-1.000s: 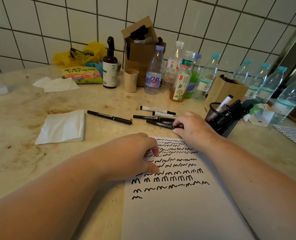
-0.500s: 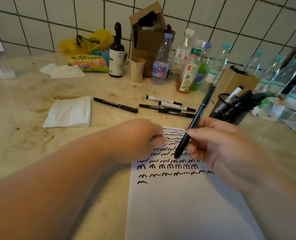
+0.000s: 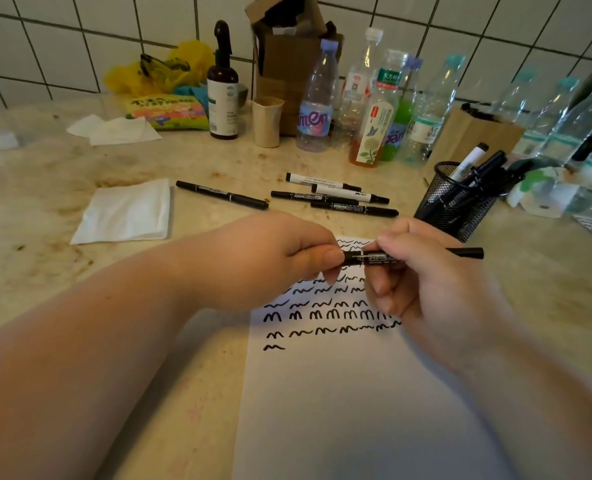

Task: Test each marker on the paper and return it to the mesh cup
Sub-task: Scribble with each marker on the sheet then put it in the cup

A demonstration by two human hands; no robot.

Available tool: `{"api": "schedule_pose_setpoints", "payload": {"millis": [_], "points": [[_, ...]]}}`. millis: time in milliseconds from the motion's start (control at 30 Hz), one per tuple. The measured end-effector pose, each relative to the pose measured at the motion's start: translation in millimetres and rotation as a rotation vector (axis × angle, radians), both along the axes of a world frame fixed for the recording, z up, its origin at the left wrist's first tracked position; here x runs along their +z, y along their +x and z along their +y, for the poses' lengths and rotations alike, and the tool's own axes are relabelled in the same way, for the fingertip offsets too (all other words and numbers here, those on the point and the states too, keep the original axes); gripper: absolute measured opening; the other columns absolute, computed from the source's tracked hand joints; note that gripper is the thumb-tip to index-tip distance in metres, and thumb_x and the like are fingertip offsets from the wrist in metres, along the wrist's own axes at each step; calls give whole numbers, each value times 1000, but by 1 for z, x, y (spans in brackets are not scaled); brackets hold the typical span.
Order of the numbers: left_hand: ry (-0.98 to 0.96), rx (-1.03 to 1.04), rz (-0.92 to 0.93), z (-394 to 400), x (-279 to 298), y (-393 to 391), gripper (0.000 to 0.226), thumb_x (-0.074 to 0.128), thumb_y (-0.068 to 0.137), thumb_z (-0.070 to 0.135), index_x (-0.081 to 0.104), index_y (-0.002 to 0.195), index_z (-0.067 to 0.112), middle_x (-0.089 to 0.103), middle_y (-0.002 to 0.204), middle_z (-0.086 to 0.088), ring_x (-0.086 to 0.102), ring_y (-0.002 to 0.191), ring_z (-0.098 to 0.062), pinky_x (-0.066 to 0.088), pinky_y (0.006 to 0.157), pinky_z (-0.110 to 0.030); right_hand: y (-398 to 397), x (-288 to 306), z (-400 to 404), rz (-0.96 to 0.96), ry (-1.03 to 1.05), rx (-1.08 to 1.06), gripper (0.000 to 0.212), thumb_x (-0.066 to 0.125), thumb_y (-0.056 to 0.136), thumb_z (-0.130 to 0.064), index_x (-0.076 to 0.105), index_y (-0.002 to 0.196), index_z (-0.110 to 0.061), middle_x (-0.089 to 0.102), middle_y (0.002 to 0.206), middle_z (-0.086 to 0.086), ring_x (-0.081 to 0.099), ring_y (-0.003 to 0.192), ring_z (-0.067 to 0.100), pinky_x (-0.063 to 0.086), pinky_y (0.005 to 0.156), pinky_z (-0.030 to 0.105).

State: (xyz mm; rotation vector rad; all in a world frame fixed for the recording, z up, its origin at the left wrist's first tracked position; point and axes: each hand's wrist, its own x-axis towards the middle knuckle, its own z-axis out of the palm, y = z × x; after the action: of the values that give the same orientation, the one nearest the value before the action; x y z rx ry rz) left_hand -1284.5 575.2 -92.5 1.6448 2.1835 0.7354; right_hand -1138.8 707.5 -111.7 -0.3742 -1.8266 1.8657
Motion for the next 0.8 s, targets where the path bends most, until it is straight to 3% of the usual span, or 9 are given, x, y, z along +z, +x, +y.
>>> {"api": "schedule_pose_setpoints", "payload": {"millis": [100,167,267,367,467,533,633,800], "points": [[-69,-100,-110,-4,7,-2,31,41,97,47,65,79,37,60,71,12,53,65,-5,46,68,-31,2,1,0,42,46,6,19,56,79,-14,57,61,-8,51,46,11,42,38,23,33,48,30],[-110,-140,-203,-11,11,-8,33,43,96,46,67,78,32,56,65,13,48,59,-2,41,65,-25,4,3,3,103,24,17,17,52,76,-8,55,60,-7,47,43,11,38,35,20,30,47,29],[-91,-47,-272,-16,11,-15,37,44,90,50,71,81,26,53,60,12,45,56,-3,39,62,-22,8,6,12,170,-104,53,8,55,68,-5,56,60,-8,41,40,9,34,34,16,28,45,24],[-59,69,-113,-7,4,-14,34,43,97,48,70,83,32,62,64,11,54,59,-4,45,64,-26,12,4,11,52,-45,174,12,68,61,-18,66,66,-8,53,45,12,43,35,21,35,41,22],[-74,86,91,0,-5,-11,28,43,95,53,65,90,37,66,72,13,60,67,-1,45,64,-24,13,2,-3,-96,120,250,11,68,77,-19,71,68,-13,61,50,12,51,40,22,41,40,21],[-93,78,141,0,-10,-11,24,47,93,55,65,95,38,65,73,16,58,67,1,40,60,-21,13,1,-8,-138,189,190,21,66,86,-20,72,67,-13,62,51,11,54,42,22,42,41,24],[-122,62,204,0,-16,-13,20,51,92,56,63,93,40,61,70,19,56,65,5,35,56,-19,15,2,-13,-182,177,158,24,63,93,-7,72,71,-9,65,54,13,57,44,24,46,42,28],[-106,69,199,1,-18,-14,23,53,91,58,65,96,39,62,72,19,56,64,1,35,55,-19,15,2,-20,-238,126,253,16,64,84,-10,73,71,-11,66,58,17,61,47,26,50,46,32]]}}
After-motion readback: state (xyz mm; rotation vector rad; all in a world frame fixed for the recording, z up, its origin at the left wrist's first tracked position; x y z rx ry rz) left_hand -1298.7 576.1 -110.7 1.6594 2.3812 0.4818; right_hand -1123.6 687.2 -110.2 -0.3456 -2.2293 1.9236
